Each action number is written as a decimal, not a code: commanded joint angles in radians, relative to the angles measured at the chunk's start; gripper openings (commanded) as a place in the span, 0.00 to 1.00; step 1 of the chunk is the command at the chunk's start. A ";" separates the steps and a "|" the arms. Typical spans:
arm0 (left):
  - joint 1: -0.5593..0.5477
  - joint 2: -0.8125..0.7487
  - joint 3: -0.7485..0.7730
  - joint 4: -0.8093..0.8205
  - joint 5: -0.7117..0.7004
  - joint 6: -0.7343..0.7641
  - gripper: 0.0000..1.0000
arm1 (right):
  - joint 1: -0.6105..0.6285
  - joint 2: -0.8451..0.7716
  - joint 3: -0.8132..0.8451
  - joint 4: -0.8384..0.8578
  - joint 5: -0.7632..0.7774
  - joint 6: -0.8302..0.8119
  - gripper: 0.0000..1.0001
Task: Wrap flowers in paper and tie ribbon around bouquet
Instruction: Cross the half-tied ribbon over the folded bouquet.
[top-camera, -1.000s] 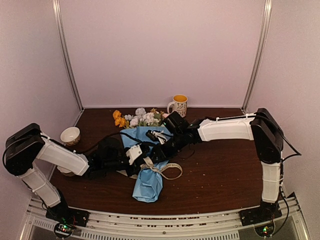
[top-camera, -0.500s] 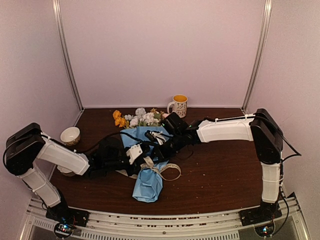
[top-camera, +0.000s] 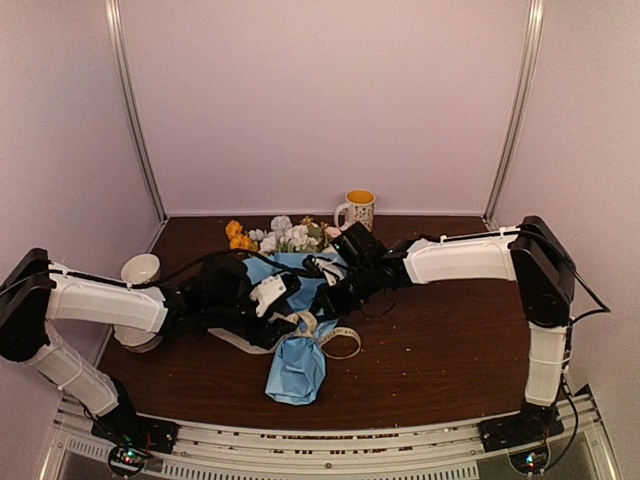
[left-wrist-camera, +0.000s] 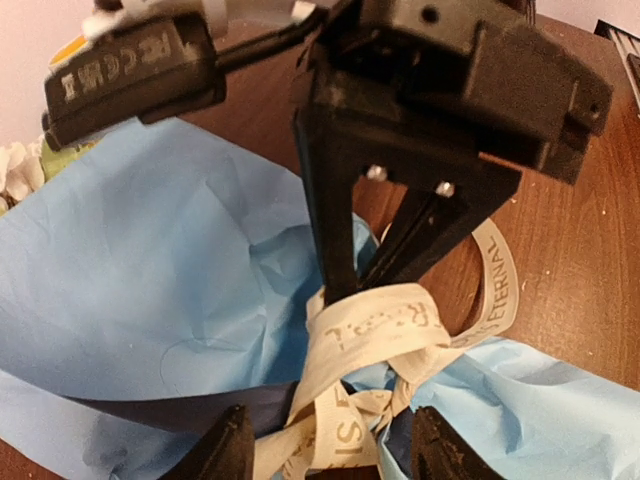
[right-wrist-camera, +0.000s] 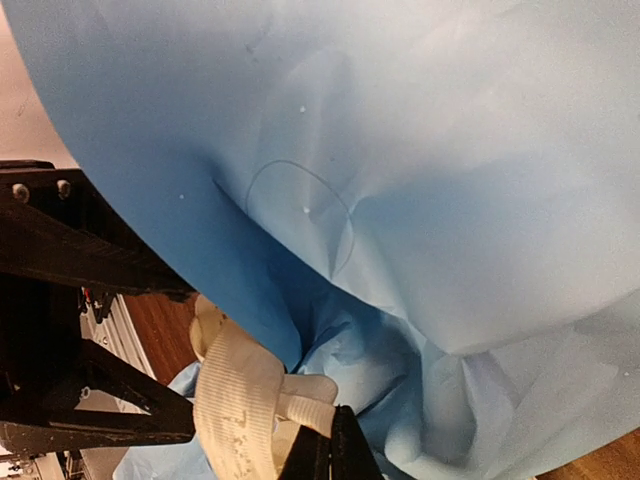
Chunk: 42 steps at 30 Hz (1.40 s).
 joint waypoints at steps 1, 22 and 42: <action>0.003 -0.011 0.065 -0.277 -0.084 -0.088 0.57 | -0.004 -0.052 -0.018 0.031 0.034 0.018 0.00; 0.106 0.143 0.146 -0.469 -0.114 -0.190 0.60 | -0.004 -0.063 -0.028 0.010 0.022 0.014 0.00; 0.106 0.036 0.006 -0.274 -0.166 -0.184 0.00 | -0.004 -0.090 -0.053 0.017 0.031 0.020 0.00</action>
